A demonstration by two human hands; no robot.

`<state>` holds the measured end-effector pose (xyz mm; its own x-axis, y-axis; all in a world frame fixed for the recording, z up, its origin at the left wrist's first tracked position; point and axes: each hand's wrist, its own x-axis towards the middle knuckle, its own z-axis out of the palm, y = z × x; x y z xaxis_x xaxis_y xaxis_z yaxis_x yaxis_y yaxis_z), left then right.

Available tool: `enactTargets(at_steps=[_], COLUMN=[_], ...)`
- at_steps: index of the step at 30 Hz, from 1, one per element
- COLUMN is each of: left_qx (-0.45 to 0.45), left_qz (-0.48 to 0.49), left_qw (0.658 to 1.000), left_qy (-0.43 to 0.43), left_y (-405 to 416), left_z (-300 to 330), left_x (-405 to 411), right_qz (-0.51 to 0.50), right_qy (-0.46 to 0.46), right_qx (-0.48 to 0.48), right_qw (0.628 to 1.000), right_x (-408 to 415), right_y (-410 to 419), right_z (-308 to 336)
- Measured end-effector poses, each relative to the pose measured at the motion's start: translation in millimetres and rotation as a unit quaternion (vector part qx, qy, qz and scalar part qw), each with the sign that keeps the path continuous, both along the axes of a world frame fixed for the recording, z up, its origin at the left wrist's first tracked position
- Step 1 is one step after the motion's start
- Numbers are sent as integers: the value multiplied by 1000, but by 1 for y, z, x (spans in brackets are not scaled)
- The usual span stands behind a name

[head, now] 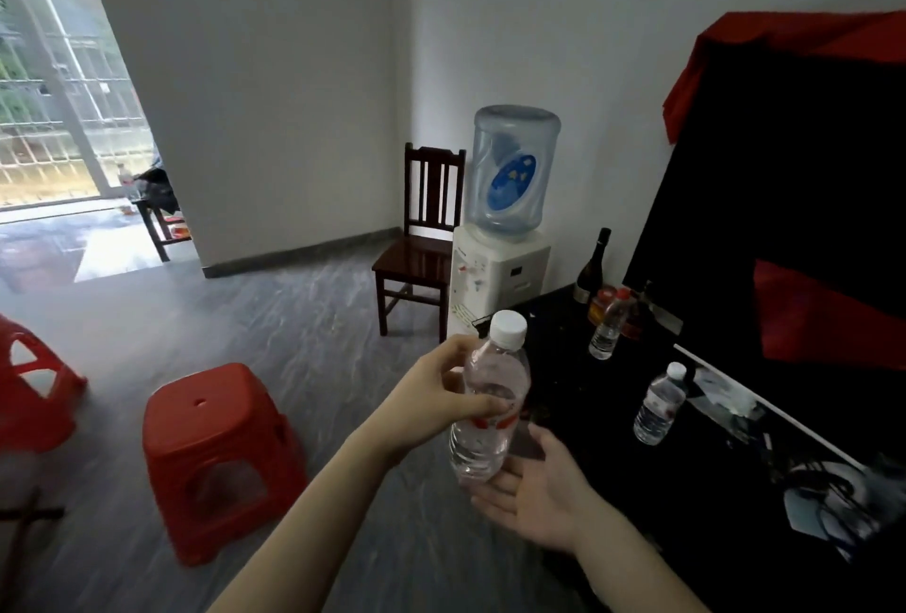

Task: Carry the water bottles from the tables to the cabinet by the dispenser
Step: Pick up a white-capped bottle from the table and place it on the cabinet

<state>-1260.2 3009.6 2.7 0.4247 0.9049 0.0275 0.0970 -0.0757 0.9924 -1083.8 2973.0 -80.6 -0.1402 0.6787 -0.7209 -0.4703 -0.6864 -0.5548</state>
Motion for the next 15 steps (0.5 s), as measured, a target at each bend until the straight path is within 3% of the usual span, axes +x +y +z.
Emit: enactTargets(at_steps=[15], left_qx=[-50], left_qz=[-40], left_qw=[998], left_qy=[19], left_y=[233], left_z=[-46], left_x=[44], right_qz=[-29], right_qy=[24], right_qx=[-43], right_qw=[998], right_x=[40], right_y=[214], right_z=[-43])
